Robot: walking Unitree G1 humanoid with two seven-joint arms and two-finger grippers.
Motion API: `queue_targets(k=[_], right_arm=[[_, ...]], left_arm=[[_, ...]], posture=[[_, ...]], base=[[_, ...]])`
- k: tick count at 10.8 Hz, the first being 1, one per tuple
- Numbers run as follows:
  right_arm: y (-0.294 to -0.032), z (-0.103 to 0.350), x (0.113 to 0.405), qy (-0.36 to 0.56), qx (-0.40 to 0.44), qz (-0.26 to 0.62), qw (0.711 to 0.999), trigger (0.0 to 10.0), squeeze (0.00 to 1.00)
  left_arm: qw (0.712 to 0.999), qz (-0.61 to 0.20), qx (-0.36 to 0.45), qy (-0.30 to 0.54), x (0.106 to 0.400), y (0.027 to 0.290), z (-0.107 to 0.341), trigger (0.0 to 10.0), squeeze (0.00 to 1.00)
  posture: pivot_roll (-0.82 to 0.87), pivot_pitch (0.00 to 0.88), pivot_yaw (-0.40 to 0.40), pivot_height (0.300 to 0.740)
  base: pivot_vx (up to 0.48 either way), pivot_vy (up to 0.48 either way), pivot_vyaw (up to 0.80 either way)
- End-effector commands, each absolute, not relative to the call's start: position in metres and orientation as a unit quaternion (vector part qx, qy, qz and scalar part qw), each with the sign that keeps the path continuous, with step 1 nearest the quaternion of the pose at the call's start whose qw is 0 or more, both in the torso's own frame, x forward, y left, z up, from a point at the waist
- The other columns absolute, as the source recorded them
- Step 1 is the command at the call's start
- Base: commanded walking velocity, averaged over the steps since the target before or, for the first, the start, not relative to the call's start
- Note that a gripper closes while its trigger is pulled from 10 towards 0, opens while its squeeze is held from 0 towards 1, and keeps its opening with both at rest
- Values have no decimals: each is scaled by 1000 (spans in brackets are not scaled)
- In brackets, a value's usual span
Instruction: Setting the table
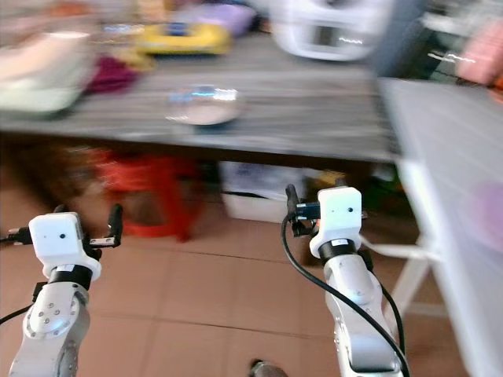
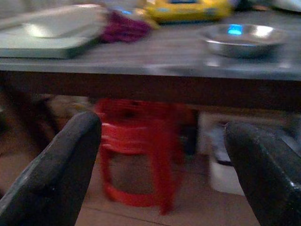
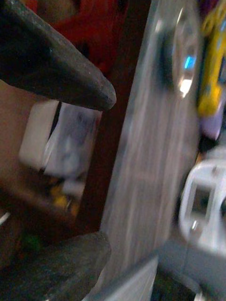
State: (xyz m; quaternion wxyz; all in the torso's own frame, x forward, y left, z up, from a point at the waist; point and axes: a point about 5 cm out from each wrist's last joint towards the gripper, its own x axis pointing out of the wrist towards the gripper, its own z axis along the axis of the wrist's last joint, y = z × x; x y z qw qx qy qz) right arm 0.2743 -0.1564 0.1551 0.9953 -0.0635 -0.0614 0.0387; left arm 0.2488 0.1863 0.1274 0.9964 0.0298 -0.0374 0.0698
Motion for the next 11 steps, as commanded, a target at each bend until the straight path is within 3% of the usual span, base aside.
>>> queue_targets(k=[1,11], right_arm=[[-157,155,273,-59,-64,35,996,10000,0],[-159,153,273,-54,-68,33,996,10000,0]], left_arm=[[997,68,33,-31,247,187,126,10000,0],[996,82,34,-5,247,186,119,10000,0]], posture=[[-91,175,2,740],[-92,176,-1,740]], base=[[0,-270,-538],[0,-27,-51]])
